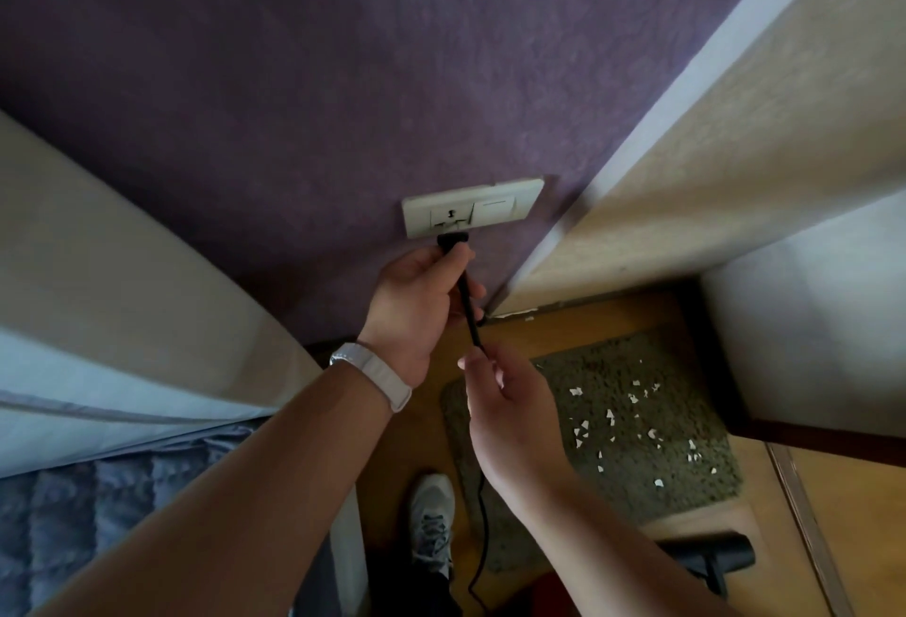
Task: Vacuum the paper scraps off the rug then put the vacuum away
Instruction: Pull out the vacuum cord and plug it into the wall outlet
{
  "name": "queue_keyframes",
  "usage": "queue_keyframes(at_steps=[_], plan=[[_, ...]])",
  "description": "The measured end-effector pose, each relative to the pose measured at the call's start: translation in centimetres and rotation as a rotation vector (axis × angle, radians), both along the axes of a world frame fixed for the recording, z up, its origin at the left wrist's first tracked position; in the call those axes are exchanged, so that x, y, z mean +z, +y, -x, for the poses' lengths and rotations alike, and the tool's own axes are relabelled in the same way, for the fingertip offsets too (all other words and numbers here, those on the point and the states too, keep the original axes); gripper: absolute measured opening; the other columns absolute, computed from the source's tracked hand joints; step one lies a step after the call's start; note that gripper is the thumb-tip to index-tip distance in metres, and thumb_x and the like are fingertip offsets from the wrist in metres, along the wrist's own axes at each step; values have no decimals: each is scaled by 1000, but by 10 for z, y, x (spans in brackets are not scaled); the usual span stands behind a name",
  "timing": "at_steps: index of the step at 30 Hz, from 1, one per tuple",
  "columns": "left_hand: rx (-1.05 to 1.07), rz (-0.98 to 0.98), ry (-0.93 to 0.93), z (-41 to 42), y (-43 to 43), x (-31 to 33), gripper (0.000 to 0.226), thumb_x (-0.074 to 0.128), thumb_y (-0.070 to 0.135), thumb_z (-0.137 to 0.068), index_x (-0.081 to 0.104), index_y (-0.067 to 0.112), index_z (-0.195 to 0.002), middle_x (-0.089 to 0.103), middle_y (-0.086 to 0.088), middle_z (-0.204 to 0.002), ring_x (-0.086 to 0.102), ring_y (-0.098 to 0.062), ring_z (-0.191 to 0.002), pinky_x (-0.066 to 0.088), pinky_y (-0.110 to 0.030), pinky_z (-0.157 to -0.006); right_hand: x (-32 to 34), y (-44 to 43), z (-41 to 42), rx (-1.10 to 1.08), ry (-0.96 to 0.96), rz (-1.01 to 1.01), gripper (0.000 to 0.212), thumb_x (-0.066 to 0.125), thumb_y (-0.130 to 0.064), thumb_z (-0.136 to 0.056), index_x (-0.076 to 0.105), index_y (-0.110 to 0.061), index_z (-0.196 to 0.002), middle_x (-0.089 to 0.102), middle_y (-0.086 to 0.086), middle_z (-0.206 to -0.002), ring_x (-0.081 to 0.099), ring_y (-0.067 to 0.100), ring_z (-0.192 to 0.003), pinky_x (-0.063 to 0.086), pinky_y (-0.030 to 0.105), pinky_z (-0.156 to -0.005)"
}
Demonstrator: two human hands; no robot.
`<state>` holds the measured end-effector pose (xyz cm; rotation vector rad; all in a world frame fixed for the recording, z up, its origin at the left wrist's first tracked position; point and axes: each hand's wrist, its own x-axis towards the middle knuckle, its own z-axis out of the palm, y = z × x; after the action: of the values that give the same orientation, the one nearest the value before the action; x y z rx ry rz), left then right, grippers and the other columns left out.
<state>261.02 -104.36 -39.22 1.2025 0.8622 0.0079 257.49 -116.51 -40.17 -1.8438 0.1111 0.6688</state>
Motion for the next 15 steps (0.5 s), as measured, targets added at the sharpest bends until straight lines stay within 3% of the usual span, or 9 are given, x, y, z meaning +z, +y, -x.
queue_keyframes(at_steps=[8,15], plan=[[93,-29,-3,-10,-2,0,23,55,23,-100,63,13,-81,62,2,-59,58,-12,-53,48,-21,-51,0,4,-1,-1,3,-4,29,49,-24,-102,57,1,-89,34,-10,-48,28,5,-43,23,20,-44],[117,-63,-23,-18,-1,-1,24,55,25,-100,62,12,-81,61,4,-56,57,-9,-50,46,-19,-50,-2,13,-12,-19,-60,-4,36,50,-24,-103,52,3,-78,37,-6,-54,30,5,-44,23,15,-42]])
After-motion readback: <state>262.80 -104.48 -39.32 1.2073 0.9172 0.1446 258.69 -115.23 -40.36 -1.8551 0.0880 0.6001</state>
